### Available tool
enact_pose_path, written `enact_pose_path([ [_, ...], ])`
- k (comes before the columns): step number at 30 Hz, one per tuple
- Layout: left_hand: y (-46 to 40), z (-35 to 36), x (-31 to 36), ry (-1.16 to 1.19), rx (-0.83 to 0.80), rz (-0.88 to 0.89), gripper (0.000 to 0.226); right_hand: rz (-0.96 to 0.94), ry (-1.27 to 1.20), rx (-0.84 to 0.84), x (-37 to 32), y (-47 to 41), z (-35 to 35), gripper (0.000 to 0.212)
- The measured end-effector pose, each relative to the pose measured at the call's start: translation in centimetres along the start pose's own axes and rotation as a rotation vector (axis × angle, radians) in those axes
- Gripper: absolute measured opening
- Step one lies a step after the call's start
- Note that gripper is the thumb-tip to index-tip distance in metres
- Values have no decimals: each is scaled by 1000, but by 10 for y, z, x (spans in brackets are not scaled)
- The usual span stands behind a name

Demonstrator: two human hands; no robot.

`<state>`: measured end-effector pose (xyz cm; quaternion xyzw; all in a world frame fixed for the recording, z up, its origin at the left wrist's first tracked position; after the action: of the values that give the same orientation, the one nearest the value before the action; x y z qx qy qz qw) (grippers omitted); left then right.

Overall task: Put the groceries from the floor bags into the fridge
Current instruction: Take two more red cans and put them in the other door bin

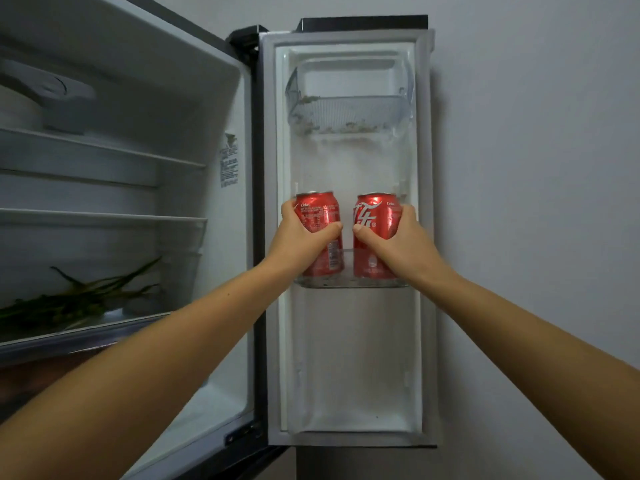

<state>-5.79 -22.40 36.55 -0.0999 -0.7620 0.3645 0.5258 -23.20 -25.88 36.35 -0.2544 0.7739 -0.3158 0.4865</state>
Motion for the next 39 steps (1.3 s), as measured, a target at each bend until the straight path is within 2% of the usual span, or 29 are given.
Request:
enact_pose_path([
  [6,18,0,-1,2,13,22,78,-96,69,16,-3,13,-7,87],
  [9,41,-8,-5,-54,102,-26,84,-272,113,141,-24,31,-19,81],
  [11,67,-17,-12,-110,154,-63,84,-422,105,145,-44,50,-15,73],
  [15,137,-55,-38,-188,239,-165,61,-630,25,-21,-72,103,35,63],
  [20,237,-151,-32,-394,365,-209,14,-650,-152,-322,-99,182,121,35],
  [23,300,-195,-18,-534,370,-266,24,-658,-131,-581,-122,244,173,18],
  [26,357,-228,13,-708,349,-272,20,-771,-79,-793,-165,310,210,19],
  [29,405,-262,66,-934,349,-183,17,-888,-222,-837,-240,361,214,21],
  [31,433,-292,103,-1072,379,-124,22,-965,-347,-798,-298,394,208,28],
  [34,475,-347,153,-1122,593,-100,20,-1050,-448,-722,-367,446,205,39],
  [37,509,-396,183,-1153,812,-108,22,-1032,-350,-746,-396,488,220,38],
  [39,523,-417,191,-1131,899,-137,26,-1009,-265,-751,-397,502,229,37],
])
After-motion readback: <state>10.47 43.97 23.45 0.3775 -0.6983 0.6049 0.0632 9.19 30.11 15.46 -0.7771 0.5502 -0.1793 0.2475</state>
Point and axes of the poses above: each hand's wrist, its own y-axis away from the middle knuckle, its own z-axis out of the palm, x = y × z, the point moved 8 cm from there along -y, towards the middle knuckle, and after that the axes turned 2 degrees about -x, right-handed, at the moved point
